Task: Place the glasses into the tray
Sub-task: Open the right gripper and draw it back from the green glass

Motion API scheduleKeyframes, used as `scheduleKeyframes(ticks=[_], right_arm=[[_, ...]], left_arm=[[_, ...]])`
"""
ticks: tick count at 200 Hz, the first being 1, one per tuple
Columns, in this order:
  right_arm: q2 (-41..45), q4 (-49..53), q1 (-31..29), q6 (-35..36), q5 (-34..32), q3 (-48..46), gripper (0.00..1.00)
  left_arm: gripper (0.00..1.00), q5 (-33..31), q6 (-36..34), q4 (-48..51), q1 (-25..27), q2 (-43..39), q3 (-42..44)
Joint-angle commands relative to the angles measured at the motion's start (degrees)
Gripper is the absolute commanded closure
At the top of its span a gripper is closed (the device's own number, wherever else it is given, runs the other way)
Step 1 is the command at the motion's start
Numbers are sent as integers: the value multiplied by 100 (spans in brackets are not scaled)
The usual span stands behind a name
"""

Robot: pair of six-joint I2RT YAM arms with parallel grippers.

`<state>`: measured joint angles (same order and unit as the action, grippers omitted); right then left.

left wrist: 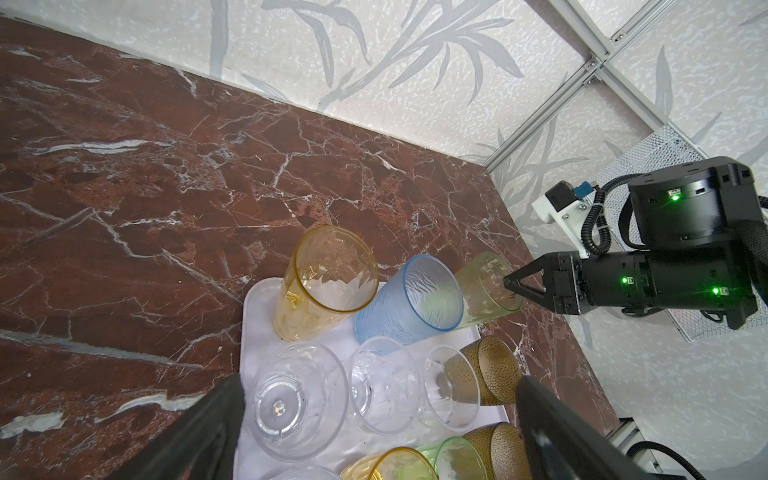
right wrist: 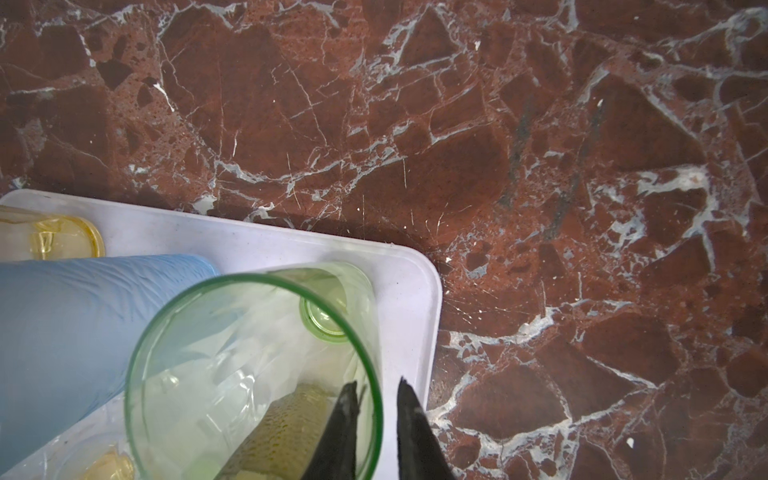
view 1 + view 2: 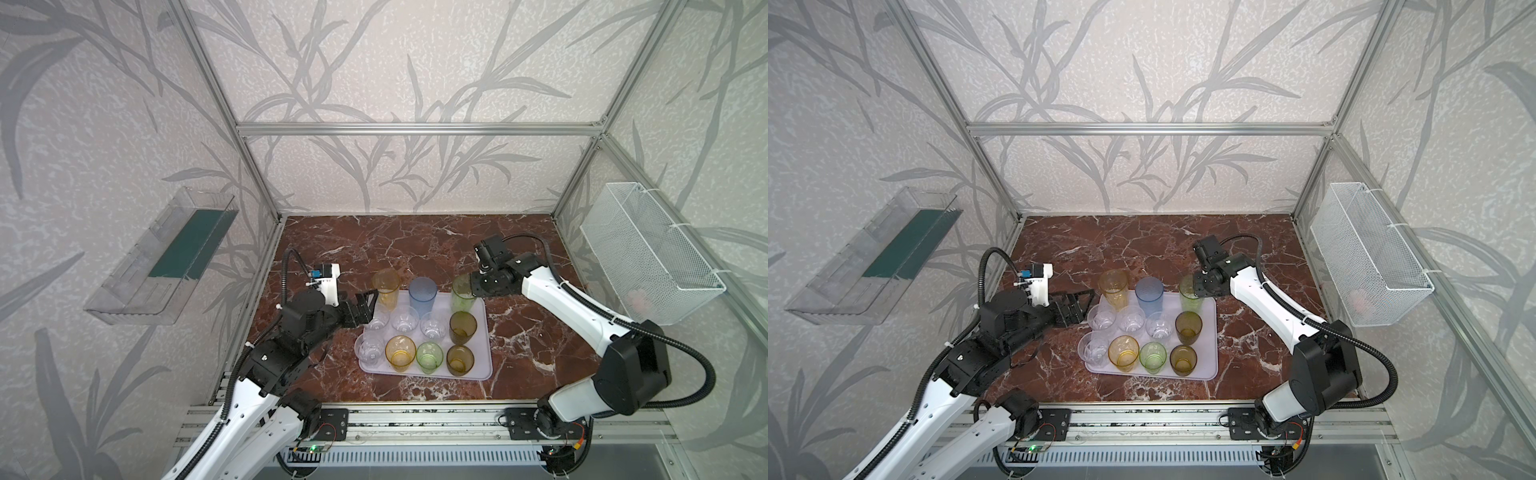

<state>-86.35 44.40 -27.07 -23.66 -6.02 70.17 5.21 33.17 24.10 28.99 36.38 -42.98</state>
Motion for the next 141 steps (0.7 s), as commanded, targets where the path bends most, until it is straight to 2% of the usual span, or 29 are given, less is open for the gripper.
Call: scheduleKeyframes(ticks=[1,20,46,60,80,101,116,141], right_arm=[[4,68,-18,1,-2,-43,72],[32,73,-15,-7,-46,-45,52],[56,77,-17,-4,-67,-37,48],[56,106,-12,-8,-83,-21,41],[99,106,-13,-6,-63,3,26],[200,87,-14,-16,-107,-12,6],[298,68,-15,-35,-177,-25,0],[503,-3,-9,-33,-340,-70,1]], left_arm=[[1,-117,11,54,11,-45,36],[1,-102,6,41,10,-18,33],[0,-99,14,32,12,8,32],[1,-93,10,28,10,9,30],[1,-134,13,25,15,18,49],[1,-220,8,71,11,52,28],[1,-366,8,128,15,79,-1],[1,-699,-7,118,12,122,12]])
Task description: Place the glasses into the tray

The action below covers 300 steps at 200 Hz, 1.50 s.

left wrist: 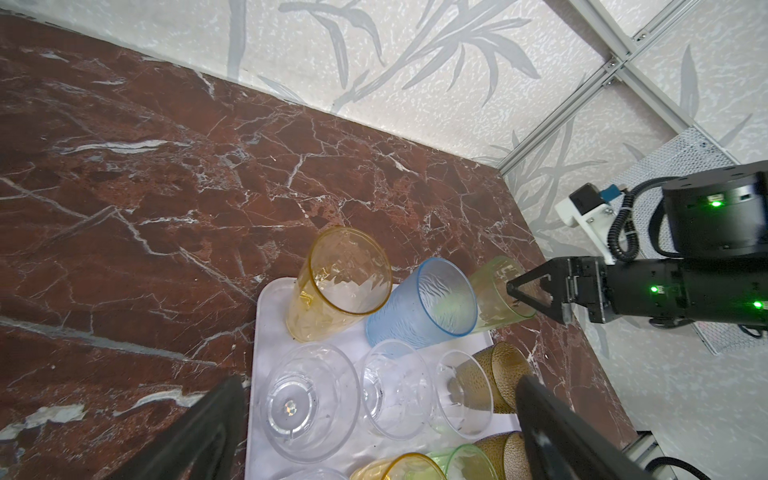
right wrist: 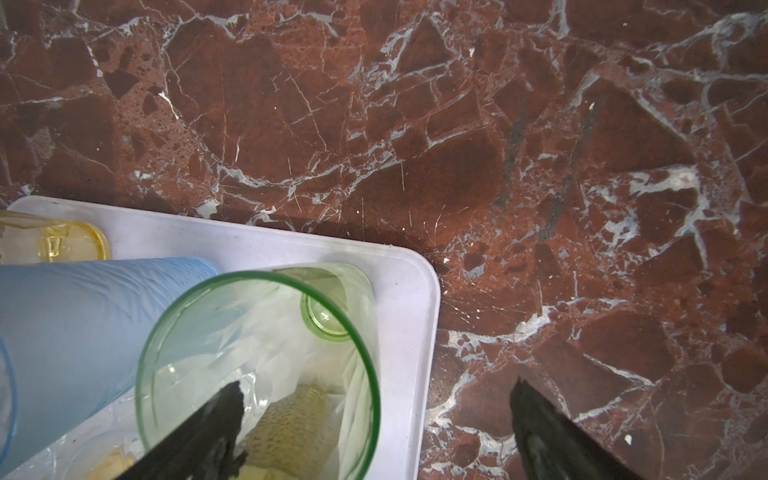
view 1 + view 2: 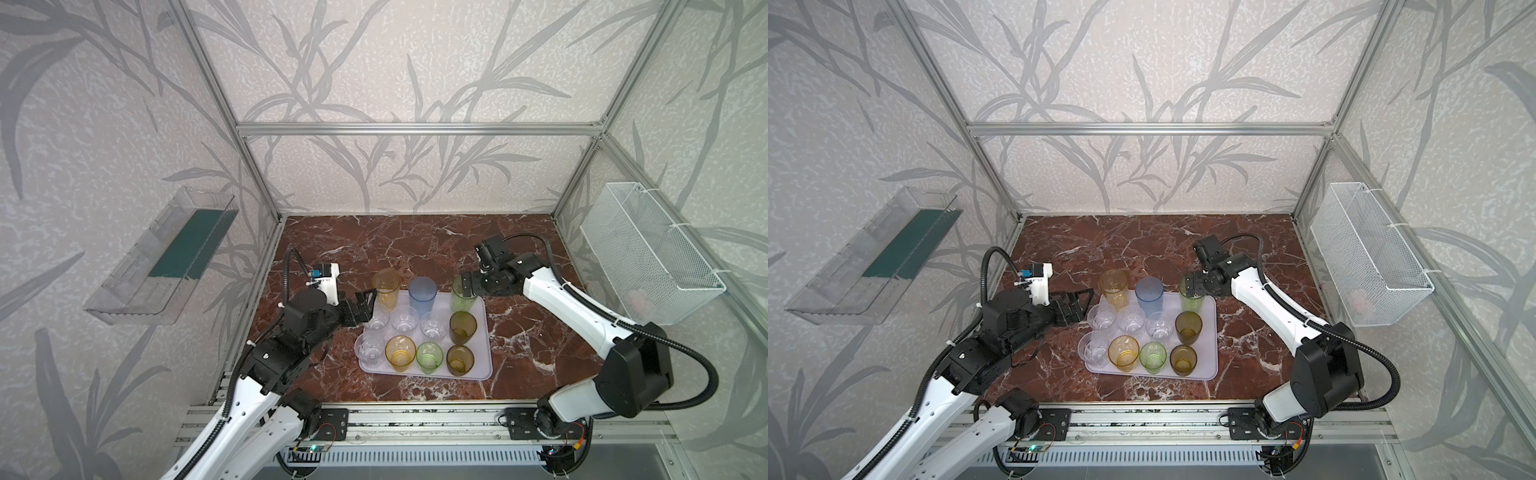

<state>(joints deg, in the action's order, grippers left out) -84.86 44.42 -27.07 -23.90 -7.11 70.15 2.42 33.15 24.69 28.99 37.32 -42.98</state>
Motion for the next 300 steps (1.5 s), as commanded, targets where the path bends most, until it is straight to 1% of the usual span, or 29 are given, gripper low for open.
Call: scheduleKeyframes(ticks=[1,21,32,54,75,93,109,125,147,154,160,167,176,187,202,216,226,236,254,270,285,300], right_arm=[[359,-9,-13,-9,-239,-78,1],[614,-244,-11,-9,-412,-254,1],[809,-486,-17,13,-510,-423,1],[1255,-1155,9,125,-686,-891,1],[1722,-1859,171,227,-760,-1444,1],[2143,-2379,435,232,-803,-1917,1],[2495,-2844,639,263,-979,-2307,1],[2808,-3459,795,409,-1106,-2741,1],[3064,-4690,893,761,-1499,-3490,1],[3110,-5215,913,966,-1596,-3773,1],[3145,-5601,928,1124,-1679,-3998,1],[3192,-5852,965,1234,-1748,-4180,1],[3277,-6018,1065,1247,-1827,-4371,1],[3378,-6192,1256,1152,-1792,-4601,1],[3503,-6687,1437,1127,-1874,-5025,1],[3567,-7345,1508,1244,-2153,-5454,1],[3590,-7678,1569,1358,-2223,-5702,1],[3599,-7763,1661,1351,-2228,-5834,1],[3507,-7839,1752,1124,-2305,-5976,1],[3226,-8090,1775,1113,-2316,-6091,1],[2762,-8345,1776,1131,-2326,-6109,1],[2259,-8751,1792,1107,-2267,-6114,1]], left_arm=[[1,-431,-7,56,11,29,15],[1,-760,-46,-51,10,106,20],[1,-1045,-31,-166,10,179,57],[1,-1736,-23,-271,-1,387,48],[1,-2637,-58,-403,-44,507,139],[1,-3297,-340,-737,-159,522,349],[1,-3824,-660,-1094,-307,538,542],[1,-4159,-771,-1558,-563,589,840],[1,-4199,-663,-2481,-1111,748,1471],[1,-4182,-729,-2858,-1273,837,1664],[1,-4148,-938,-3344,-1372,927,1858],[1,-4113,-1304,-3956,-1412,1063,2111],[1,-4256,-1622,-4503,-1414,1218,2334],[1,-4543,-1693,-4761,-1435,1351,2484],[0,-4581,-1735,-5005,-1500,1386,2671],[1,-4738,-2064,-5771,-1560,1557,2940],[1,-4777,-2221,-6144,-1604,1697,3063],[1,-4714,-2335,-6389,-1649,1847,3130],[0,-4648,-2572,-6546,-1800,2222,3131],[0,-4558,-2664,-7180,-2008,2676,3263],[0,-4144,-2645,-8069,-2227,3135,3477],[1,-3643,-2688,-8875,-2334,3586,3586]])
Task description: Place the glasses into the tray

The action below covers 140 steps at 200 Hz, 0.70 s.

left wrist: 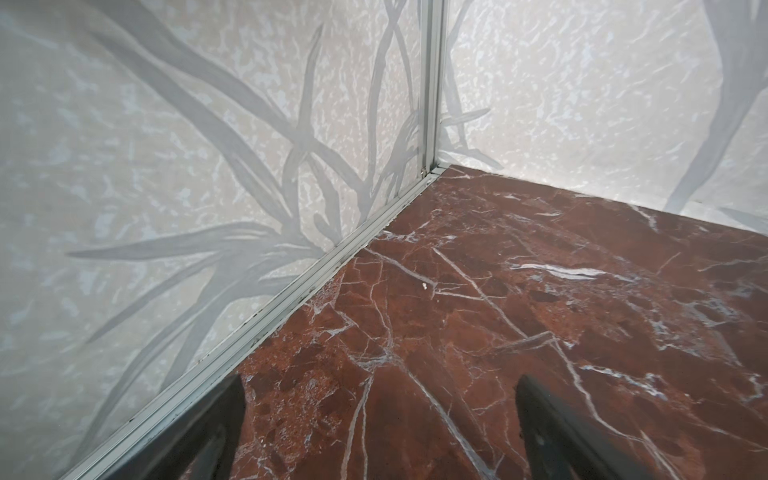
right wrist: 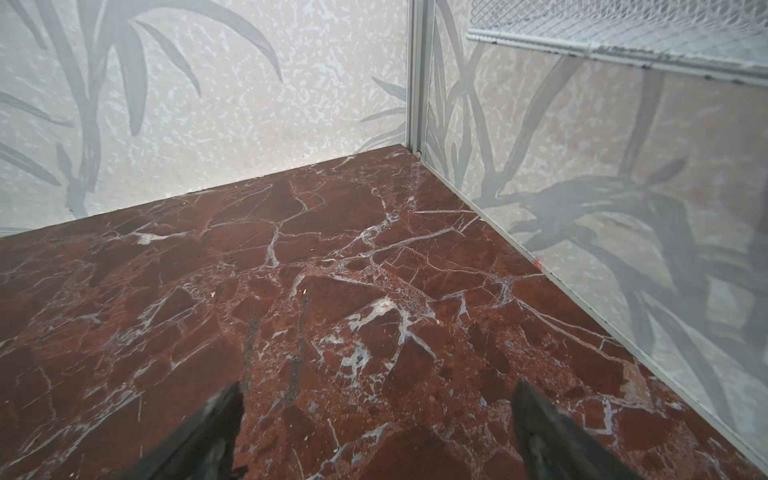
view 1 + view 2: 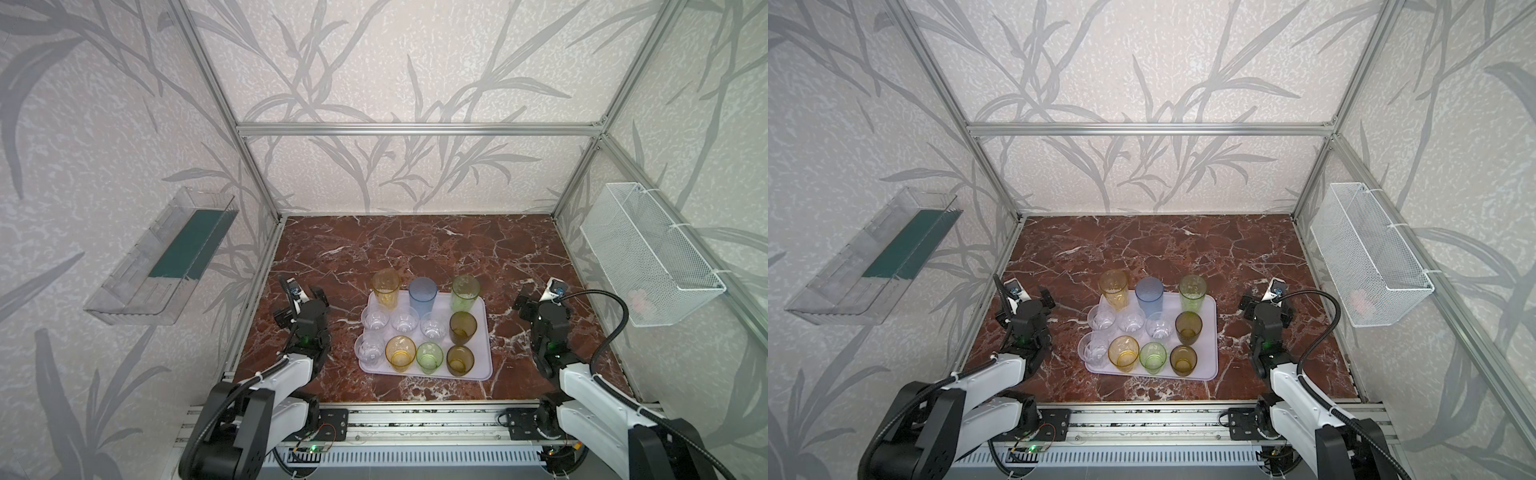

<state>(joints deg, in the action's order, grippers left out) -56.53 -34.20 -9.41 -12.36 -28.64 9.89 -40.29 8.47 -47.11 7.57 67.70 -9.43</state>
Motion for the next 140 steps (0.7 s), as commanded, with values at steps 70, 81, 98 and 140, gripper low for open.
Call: scheduleKeyframes(ticks=[70,81,98,140], right_arm=[[-2446,-2478,555,380,294,321,1],[-2638,-2709,642,474,525,348,1],[-2296,-1560,642,407,721,691,1],[-2859,-2647,572,1071,1753,582,1]], left_arm=[[0,1422,-683,-2666,-309,1979,-167],[1,1846,-754,-2343,-317,2177,-340],[1,1785,-960,-1913,-292,2421,-777],[1,1848,-636,-1188,-524,2346,-1103]])
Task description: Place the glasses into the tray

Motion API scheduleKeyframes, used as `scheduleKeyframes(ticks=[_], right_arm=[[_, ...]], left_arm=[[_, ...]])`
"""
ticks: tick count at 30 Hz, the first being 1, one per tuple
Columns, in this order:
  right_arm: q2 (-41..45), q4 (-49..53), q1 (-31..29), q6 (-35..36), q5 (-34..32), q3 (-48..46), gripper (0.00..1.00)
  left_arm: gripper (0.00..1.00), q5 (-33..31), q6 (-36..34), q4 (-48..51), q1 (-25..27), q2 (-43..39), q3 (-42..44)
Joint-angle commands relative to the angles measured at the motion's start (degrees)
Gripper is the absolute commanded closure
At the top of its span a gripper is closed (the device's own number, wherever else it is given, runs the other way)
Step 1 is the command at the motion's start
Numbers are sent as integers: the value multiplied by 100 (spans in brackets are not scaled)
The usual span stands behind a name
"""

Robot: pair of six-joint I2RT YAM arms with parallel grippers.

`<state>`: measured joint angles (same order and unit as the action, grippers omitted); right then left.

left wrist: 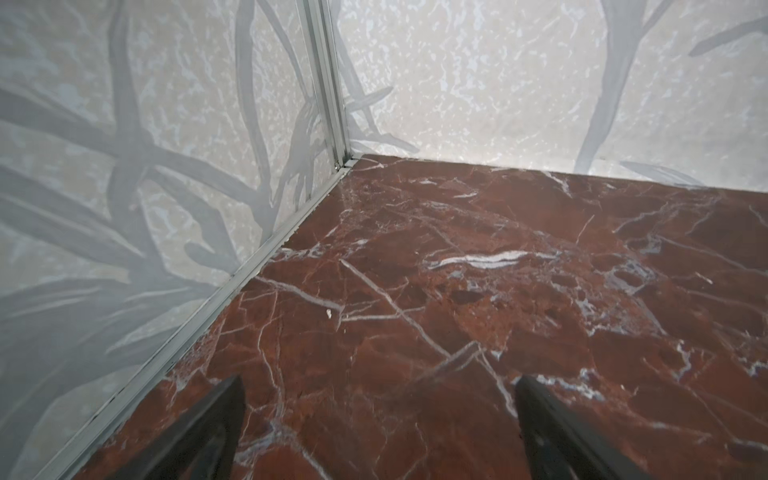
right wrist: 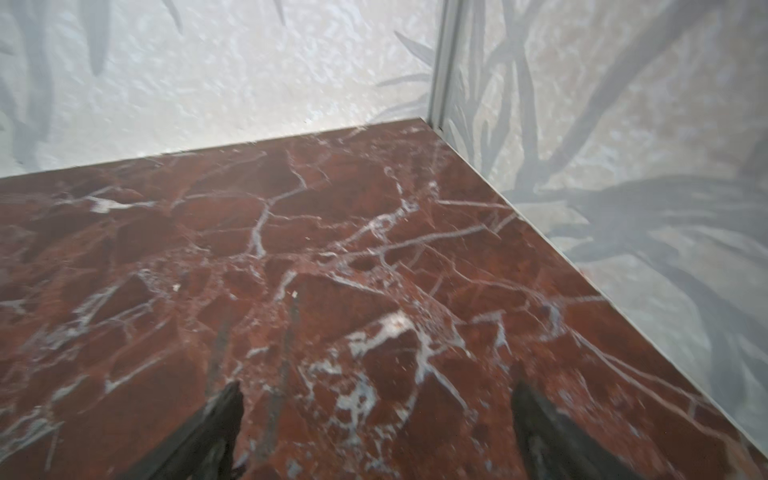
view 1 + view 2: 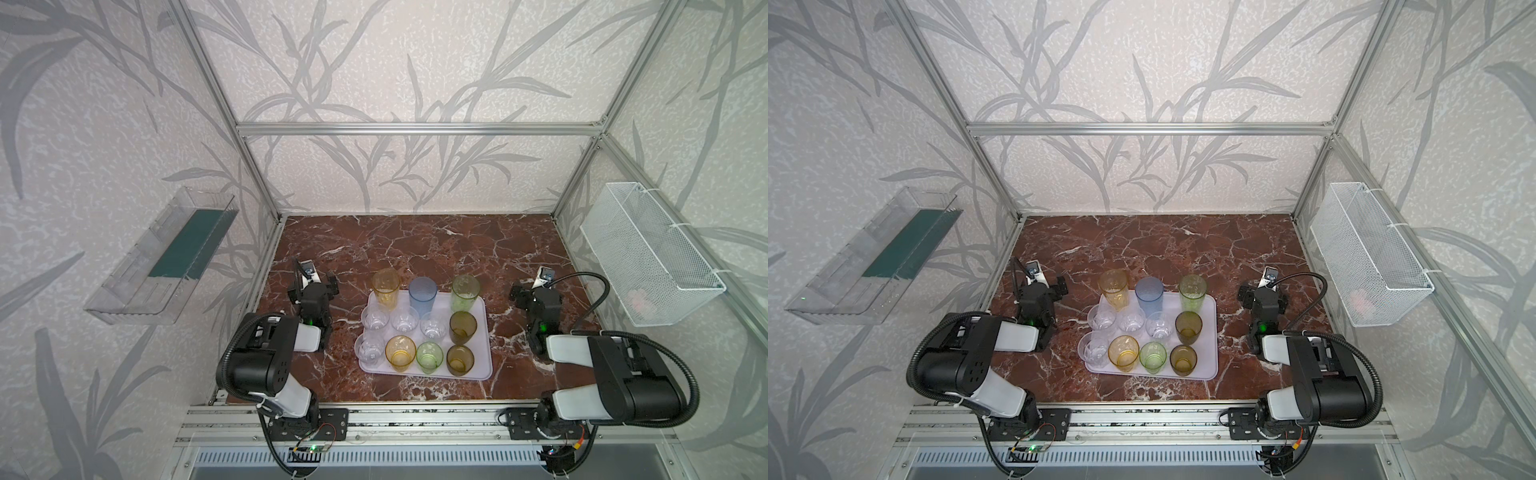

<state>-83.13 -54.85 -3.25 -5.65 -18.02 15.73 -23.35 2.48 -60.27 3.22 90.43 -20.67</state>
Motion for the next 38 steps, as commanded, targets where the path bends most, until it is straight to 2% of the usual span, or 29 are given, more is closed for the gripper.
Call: scheduleKeyframes(ticks=[1,3,4,6,9,11,14,16,18,38], right_arm=[[-197,-563,-45,399,706,4,1],[-324,-519,-52,492,917,98,1],[-514,-449,-77,573,1057,146,1],[-857,-1014,-209,740,957,174,1],[-591,-278,-212,629,871,306,1],[-824,-732,-212,715,890,281,1],[-686,-361,-215,654,879,356,1],[-816,-715,-215,705,895,295,1],[-740,-459,-221,668,871,350,1],[-780,-579,-220,697,879,326,1]], left_arm=[[1,159,-24,168,-87,54,20],[1,201,92,550,-124,-61,-59],[1,207,58,385,-122,-9,-24],[1,200,34,338,-125,3,-13],[1,198,-1,238,-118,38,5],[1,197,24,334,-120,1,-10],[1,185,23,308,-118,19,-7],[1,189,16,285,-119,27,1],[1,200,16,295,-120,25,-8],[1,288,37,383,-154,10,-36]])
